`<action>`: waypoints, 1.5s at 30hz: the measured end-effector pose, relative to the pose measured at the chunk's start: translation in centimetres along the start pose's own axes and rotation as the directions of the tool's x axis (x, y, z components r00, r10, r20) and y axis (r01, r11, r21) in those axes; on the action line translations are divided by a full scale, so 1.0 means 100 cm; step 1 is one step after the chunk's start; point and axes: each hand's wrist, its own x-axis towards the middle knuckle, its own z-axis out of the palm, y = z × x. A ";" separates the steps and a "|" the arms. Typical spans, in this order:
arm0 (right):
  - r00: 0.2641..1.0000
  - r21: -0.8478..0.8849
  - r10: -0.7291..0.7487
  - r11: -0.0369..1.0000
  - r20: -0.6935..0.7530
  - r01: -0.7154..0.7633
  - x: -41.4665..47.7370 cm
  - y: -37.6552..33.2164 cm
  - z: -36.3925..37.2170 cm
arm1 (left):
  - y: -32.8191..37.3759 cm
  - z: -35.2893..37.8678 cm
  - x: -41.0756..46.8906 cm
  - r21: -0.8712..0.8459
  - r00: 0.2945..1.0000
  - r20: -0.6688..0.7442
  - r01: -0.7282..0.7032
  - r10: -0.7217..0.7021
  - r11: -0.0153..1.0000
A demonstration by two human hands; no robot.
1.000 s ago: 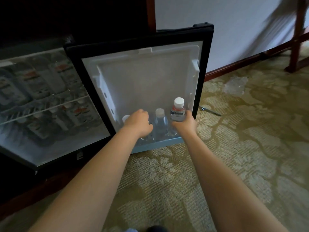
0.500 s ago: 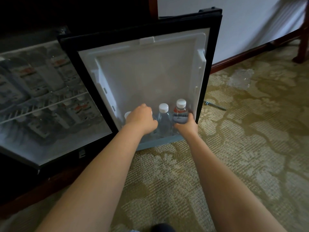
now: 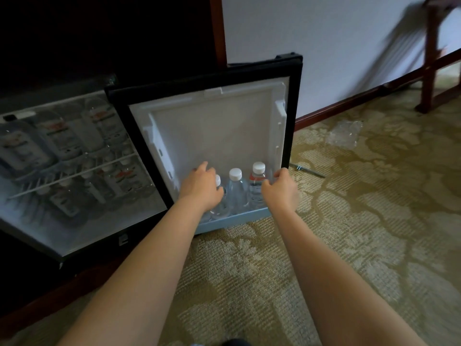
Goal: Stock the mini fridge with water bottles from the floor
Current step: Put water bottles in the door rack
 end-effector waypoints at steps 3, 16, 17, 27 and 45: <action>0.994 0.050 -0.107 0.993 -0.035 0.108 -0.002 -0.028 -0.031 | 0.009 -0.035 -0.004 -0.038 0.991 -0.131 -0.029 0.024 0.999; 0.756 -0.143 -0.632 0.775 -0.169 0.615 0.056 -0.166 -0.130 | 0.029 -0.179 0.037 0.092 0.915 -0.386 -0.085 0.114 0.992; 0.768 -0.151 -0.626 0.779 -0.133 0.609 0.064 -0.172 -0.130 | 0.027 -0.183 0.042 0.073 0.933 -0.351 -0.060 0.082 0.996; 0.834 -0.363 -0.519 0.753 0.187 0.549 0.101 -0.187 -0.100 | 0.013 -0.172 0.066 0.038 0.979 -0.203 0.000 0.008 0.999; 0.859 -0.583 -0.471 0.648 0.199 0.490 -0.014 -0.168 -0.133 | -0.001 -0.170 -0.036 -0.074 0.998 -0.064 0.000 -0.005 0.997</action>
